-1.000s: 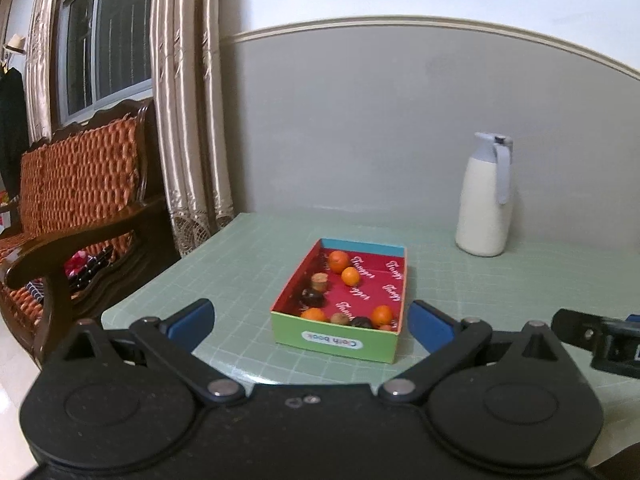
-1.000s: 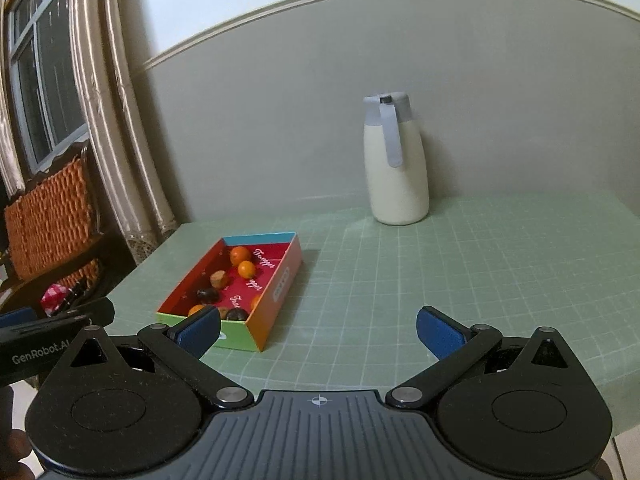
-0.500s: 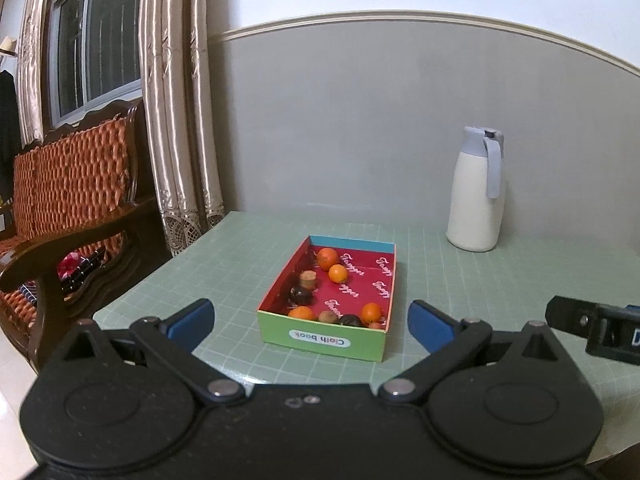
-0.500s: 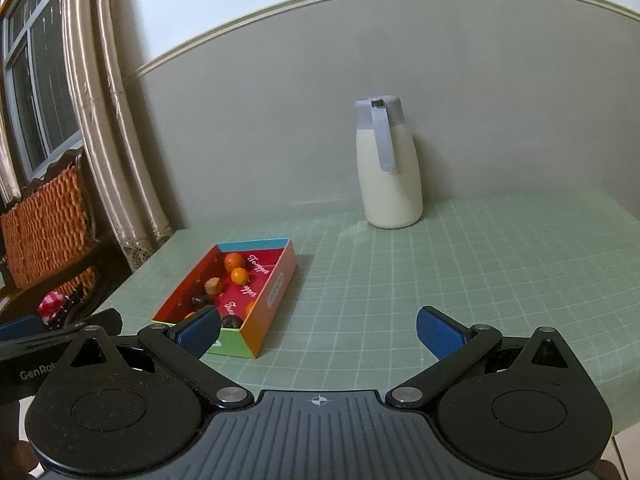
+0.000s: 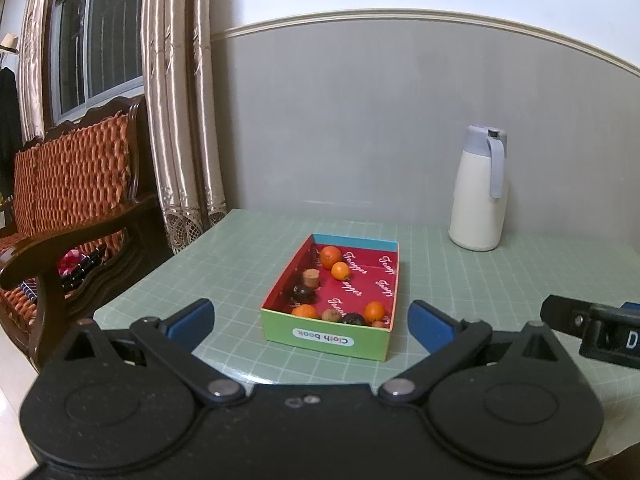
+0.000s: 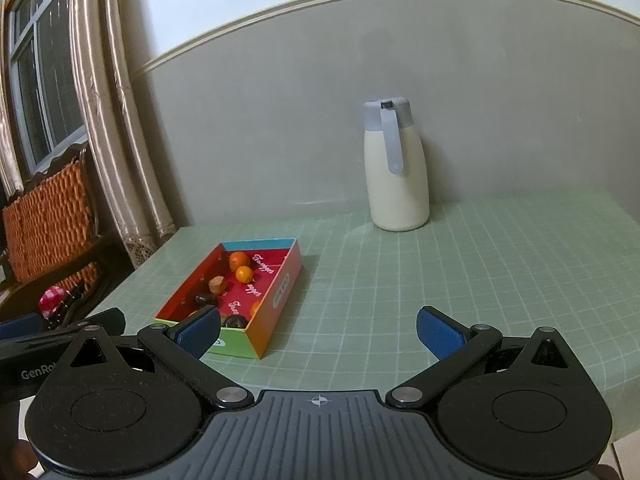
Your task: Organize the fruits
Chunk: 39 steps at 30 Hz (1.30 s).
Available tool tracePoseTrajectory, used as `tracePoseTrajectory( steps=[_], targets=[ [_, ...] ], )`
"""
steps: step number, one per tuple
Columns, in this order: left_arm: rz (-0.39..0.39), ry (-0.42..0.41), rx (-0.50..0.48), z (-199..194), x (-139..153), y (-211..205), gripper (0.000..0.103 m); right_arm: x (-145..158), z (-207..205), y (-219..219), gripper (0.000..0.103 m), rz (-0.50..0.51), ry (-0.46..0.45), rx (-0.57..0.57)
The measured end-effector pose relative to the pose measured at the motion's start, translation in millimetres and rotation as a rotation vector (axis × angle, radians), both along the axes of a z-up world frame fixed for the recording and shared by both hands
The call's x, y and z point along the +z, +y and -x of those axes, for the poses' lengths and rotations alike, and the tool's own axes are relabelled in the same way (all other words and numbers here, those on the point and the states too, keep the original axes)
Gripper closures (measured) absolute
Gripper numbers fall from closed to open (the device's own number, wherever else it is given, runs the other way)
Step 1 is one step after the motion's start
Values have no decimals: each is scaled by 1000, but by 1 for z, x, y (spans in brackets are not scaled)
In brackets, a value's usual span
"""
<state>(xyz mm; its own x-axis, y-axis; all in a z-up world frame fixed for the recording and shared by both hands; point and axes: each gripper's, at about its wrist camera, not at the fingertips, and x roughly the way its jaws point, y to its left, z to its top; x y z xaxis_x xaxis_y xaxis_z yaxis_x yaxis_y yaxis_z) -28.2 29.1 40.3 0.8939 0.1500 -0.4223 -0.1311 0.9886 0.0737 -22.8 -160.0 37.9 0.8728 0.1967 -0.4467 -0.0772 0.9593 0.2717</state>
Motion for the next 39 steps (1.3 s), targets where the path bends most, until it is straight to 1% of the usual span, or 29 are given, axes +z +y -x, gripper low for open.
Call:
tracePoseTrajectory(
  steps=[39],
  targets=[
    [-11,-2,-25,1,1,-6,6,1,3,-5,0,0,-7,-4]
  ],
)
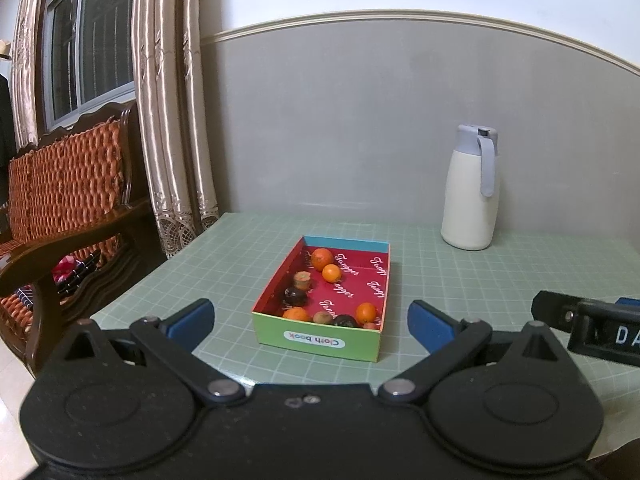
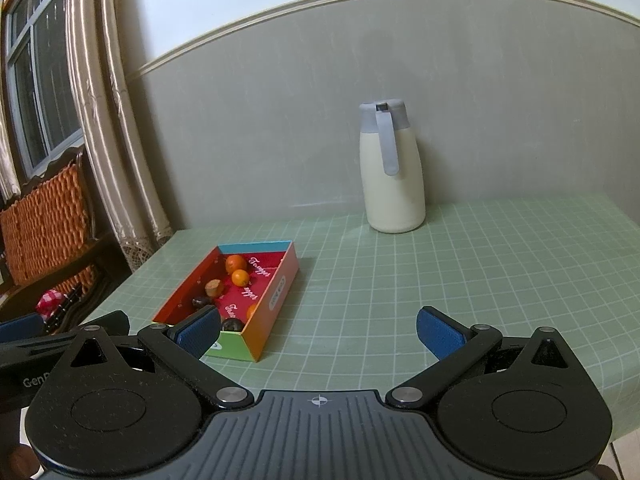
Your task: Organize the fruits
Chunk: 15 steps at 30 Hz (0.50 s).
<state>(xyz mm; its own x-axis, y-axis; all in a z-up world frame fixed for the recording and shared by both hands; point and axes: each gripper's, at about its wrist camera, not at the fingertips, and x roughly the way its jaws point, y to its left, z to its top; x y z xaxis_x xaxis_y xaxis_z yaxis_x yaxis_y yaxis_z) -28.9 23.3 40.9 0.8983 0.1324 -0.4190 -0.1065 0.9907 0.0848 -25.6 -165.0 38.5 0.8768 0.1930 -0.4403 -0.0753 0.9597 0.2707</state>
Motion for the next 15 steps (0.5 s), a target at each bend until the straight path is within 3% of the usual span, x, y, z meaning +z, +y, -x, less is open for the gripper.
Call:
tracePoseTrajectory(
  steps=[15],
  targets=[
    [7,6,-16,-3,-1,-2,6,1,-2,3,0,14,-1,-6]
  ],
)
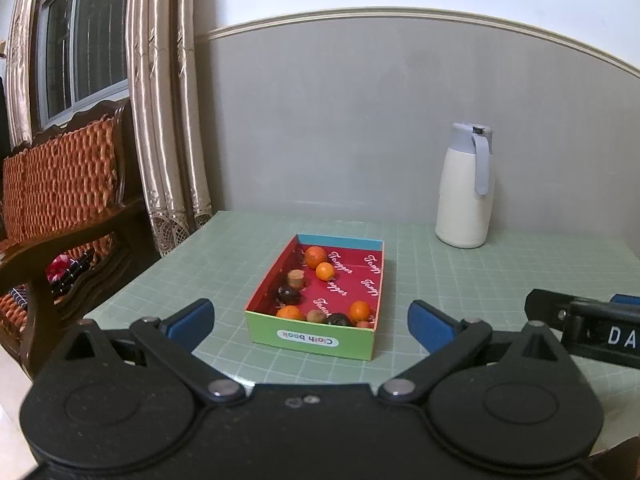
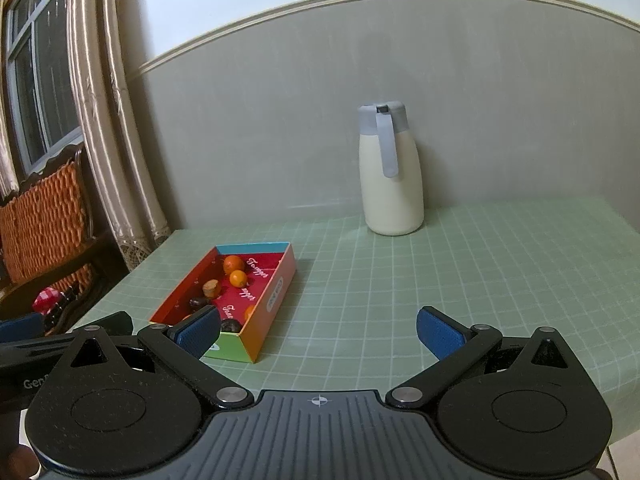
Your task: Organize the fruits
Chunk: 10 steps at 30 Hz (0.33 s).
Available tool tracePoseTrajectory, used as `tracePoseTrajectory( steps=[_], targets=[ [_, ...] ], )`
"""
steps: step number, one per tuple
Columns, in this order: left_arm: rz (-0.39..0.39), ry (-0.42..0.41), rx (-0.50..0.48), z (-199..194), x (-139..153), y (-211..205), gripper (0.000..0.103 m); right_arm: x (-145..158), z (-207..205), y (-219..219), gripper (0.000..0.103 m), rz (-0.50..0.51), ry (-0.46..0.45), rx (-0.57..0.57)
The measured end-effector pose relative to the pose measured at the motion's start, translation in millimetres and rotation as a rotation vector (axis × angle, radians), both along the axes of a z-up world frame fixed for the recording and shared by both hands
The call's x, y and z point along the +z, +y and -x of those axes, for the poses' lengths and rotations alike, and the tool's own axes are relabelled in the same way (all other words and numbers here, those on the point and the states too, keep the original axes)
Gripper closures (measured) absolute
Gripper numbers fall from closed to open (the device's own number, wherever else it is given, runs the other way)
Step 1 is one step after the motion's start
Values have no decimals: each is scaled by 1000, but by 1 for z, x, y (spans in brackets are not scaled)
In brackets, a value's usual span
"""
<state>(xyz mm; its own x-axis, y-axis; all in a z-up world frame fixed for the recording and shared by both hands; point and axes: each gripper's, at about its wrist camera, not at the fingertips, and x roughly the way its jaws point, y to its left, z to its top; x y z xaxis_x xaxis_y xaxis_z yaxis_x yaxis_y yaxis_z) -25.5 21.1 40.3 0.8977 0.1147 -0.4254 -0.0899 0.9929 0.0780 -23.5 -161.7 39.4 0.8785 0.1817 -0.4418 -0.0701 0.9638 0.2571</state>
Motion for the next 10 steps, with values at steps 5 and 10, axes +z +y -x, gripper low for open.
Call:
tracePoseTrajectory(
  steps=[5,10],
  targets=[
    [-14,-17,-26,-1,-1,-4,6,0,-2,-1,0,3,2,-3],
    [7,-16,-33,-4,-2,-3,7,-1,-5,-3,0,1,9,-8]
  ],
)
